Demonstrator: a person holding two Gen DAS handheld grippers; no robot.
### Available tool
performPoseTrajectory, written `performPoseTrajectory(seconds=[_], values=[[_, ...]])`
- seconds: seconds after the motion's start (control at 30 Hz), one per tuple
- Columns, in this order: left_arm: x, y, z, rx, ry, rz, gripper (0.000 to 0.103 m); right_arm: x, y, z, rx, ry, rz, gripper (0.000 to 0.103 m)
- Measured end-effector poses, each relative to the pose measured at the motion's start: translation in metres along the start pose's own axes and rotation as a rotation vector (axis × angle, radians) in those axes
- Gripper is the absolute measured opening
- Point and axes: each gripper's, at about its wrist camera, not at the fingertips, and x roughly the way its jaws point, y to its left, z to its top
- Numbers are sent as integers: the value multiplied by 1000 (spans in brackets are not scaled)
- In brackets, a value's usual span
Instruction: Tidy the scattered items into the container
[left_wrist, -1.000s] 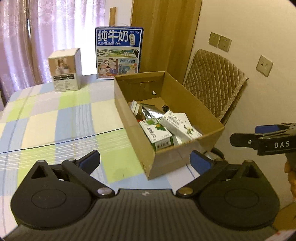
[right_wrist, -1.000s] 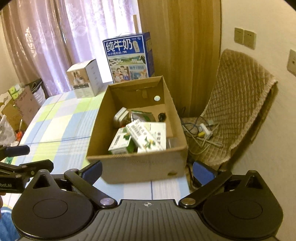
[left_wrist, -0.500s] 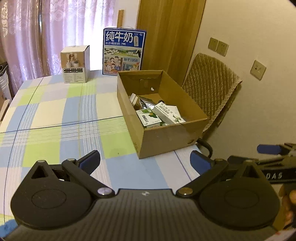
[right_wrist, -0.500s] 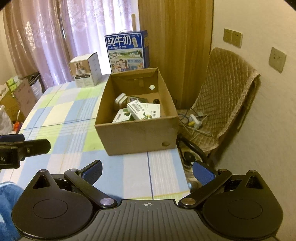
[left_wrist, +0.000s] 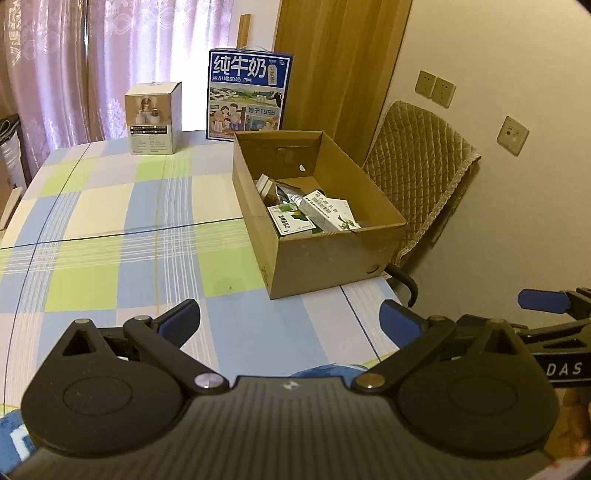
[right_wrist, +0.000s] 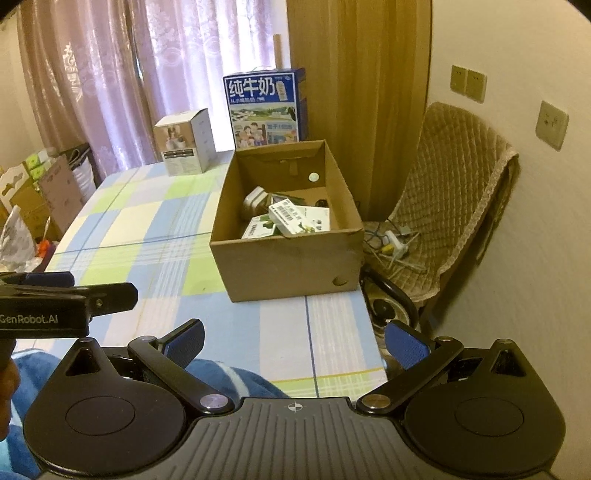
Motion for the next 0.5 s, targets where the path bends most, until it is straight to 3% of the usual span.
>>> performPoseTrajectory(seconds=[0.5], values=[[6, 6, -1, -16, 2, -1, 102, 5, 1, -1, 2, -4, -2, 101]])
